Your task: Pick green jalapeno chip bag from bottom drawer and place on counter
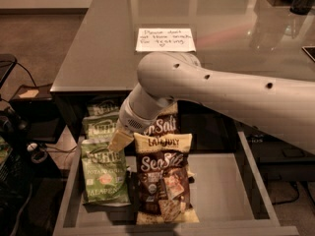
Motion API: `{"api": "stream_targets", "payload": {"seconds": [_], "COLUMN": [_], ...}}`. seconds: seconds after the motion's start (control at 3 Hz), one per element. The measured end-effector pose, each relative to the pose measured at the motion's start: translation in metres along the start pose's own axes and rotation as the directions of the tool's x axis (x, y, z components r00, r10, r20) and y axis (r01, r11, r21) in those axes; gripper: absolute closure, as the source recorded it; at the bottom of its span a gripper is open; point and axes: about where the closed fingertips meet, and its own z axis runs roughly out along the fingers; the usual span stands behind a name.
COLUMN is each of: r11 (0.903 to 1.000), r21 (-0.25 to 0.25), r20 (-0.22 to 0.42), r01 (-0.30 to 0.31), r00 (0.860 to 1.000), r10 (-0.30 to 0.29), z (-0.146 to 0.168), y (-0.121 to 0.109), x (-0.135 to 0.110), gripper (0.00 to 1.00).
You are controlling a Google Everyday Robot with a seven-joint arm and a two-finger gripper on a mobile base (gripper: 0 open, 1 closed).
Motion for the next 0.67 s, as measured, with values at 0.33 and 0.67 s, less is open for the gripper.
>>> {"api": "stream_targets", "payload": {"seconds": [0.33,0.67], "r11": [0.9991,0.9969], "r21": [-0.04,-0.071], "r20": [-0.002,-0.008], "r01": [-0.014,-0.033], "r00": [1.0,0.999], "r10": [0.014,0.033], "z": [0.019,0.033], "y": [0.003,0.004], "x": [0.003,0.008], "gripper": [0.37,0.41]}}
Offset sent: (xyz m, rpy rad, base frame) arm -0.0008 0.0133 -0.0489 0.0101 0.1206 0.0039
